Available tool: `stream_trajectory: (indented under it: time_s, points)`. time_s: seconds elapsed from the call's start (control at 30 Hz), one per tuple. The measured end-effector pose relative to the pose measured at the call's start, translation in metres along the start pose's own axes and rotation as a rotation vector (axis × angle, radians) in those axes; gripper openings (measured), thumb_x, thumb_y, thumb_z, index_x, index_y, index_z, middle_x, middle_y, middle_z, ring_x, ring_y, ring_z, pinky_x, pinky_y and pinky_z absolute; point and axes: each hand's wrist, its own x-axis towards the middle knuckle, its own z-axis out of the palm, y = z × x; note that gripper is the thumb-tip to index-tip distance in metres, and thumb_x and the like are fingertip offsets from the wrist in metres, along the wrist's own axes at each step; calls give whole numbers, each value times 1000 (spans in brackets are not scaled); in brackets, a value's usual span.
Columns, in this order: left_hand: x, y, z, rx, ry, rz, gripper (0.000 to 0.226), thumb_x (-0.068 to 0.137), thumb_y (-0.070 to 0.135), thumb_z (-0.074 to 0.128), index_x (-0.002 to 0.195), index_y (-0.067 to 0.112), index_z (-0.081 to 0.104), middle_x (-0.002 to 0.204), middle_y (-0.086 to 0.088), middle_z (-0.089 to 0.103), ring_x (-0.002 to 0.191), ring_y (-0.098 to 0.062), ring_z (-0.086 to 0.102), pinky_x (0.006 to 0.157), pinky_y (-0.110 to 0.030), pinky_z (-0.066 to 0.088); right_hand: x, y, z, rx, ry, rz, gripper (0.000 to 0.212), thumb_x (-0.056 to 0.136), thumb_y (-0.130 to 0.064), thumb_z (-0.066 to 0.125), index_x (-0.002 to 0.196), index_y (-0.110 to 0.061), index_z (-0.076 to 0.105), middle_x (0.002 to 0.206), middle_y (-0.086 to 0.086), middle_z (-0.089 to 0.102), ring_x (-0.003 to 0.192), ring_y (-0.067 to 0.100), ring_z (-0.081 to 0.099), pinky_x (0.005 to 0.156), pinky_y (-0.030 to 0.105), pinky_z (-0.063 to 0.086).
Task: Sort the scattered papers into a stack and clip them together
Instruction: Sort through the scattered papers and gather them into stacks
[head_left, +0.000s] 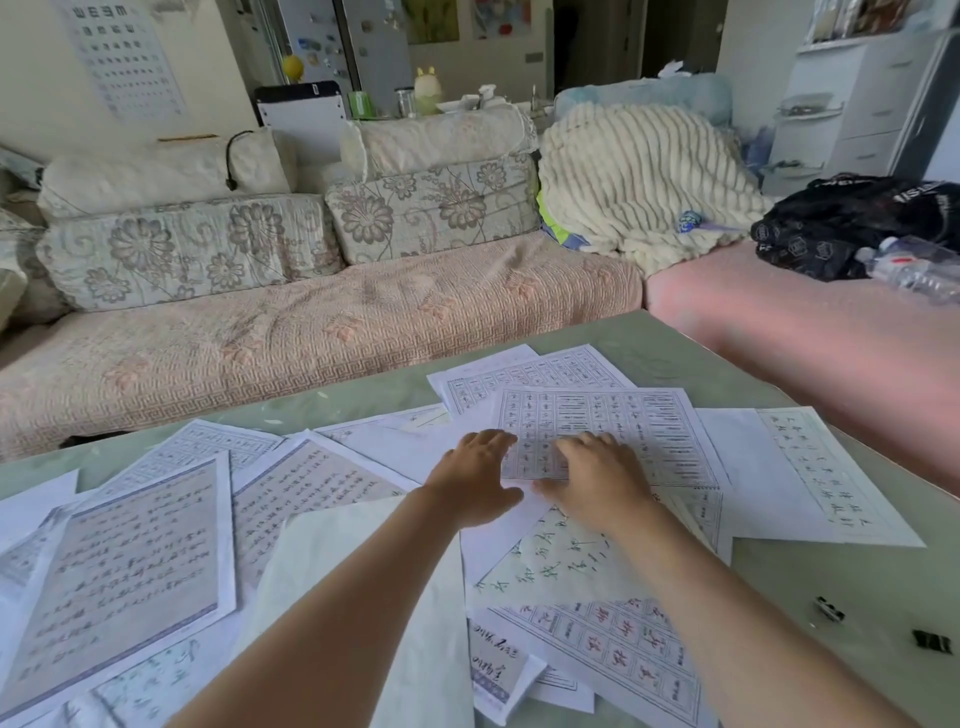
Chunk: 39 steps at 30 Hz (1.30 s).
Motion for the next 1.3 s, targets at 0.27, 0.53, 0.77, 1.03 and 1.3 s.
stream_trajectory:
  time_s: [0.27, 0.53, 0.77, 1.03, 1.3]
  points:
    - [-1, -3, 7, -34, 284, 20, 34, 93, 24, 55, 124, 33, 62, 124, 5, 63, 116, -18, 56, 94, -29, 44, -13, 1, -12, -34, 157, -266, 25, 91, -10, 49, 112, -16, 61, 91, 4, 71, 83, 27, 67, 71, 37, 53]
    - [-33, -16, -34, -12, 714, -23, 24, 81, 6, 67, 95, 23, 79, 92, 4, 75, 82, -26, 68, 63, -29, 51, -27, -31, -39, 145, 443, -4, 15, 81, -27, 64, 89, -15, 62, 93, 2, 61, 83, 25, 59, 69, 33, 47]
    - [-105, -25, -37, 131, 592, 129, 19, 78, 20, 65, 89, 33, 74, 79, 13, 71, 70, -14, 68, 48, -27, 52, -39, -106, -64, 1369, -177, 730, 39, 94, -51, 57, 99, -12, 61, 90, 13, 75, 63, 30, 73, 49, 35, 58]
    - [-170, -48, -44, -190, 389, 15, 48, 87, 63, 44, 121, 34, 63, 121, 17, 63, 109, -3, 58, 90, -25, 48, -73, -140, -53, 1170, -254, 638, 24, 86, 2, 56, 106, -4, 67, 95, 14, 72, 76, 25, 69, 48, 24, 52]
    - [-209, -104, -42, -633, 282, -603, 73, 85, 36, 70, 145, 15, 34, 138, -14, 49, 115, -30, 56, 87, -38, 52, -97, -147, -58, 1073, -441, 305, 25, 85, -4, 73, 108, -13, 73, 104, 0, 77, 94, 18, 72, 78, 30, 55]
